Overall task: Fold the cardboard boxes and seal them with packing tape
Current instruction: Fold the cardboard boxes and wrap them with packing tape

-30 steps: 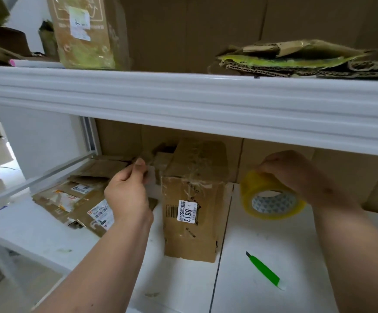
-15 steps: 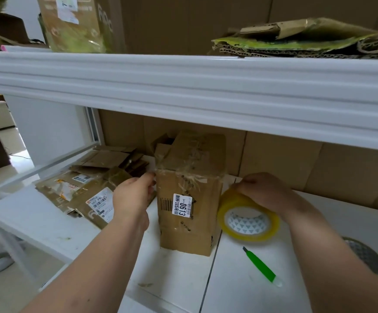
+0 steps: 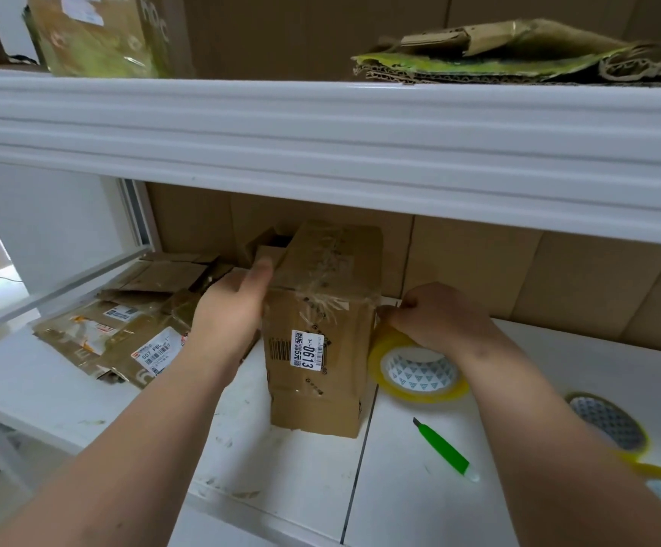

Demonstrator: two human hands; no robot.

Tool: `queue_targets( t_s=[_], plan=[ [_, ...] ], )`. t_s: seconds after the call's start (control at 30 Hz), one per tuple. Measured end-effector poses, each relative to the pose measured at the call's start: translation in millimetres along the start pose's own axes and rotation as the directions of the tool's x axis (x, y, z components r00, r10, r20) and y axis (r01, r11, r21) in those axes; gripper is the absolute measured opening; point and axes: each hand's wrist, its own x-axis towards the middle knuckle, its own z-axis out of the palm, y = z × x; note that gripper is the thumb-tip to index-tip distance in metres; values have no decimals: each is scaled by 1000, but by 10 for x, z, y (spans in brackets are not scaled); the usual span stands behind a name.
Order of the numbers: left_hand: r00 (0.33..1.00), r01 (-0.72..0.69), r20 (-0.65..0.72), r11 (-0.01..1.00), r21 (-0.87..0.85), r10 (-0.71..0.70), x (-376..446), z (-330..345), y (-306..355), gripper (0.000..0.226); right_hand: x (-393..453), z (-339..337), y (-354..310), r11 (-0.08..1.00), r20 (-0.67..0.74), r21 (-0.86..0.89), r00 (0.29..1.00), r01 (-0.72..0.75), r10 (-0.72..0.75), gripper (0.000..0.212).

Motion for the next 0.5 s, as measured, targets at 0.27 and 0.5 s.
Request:
queue_targets(
  t_s=[0.27, 0.5],
  plan=[
    [970, -222, 164, 934, 279, 181, 149, 106, 62, 72, -181, 17, -51, 980, 106, 194, 993, 38, -59, 30],
    [770, -621, 201, 641, 452, 605, 63, 175, -91, 57, -230, 165, -126, 968, 112, 250, 994, -12, -17, 31]
  ],
)
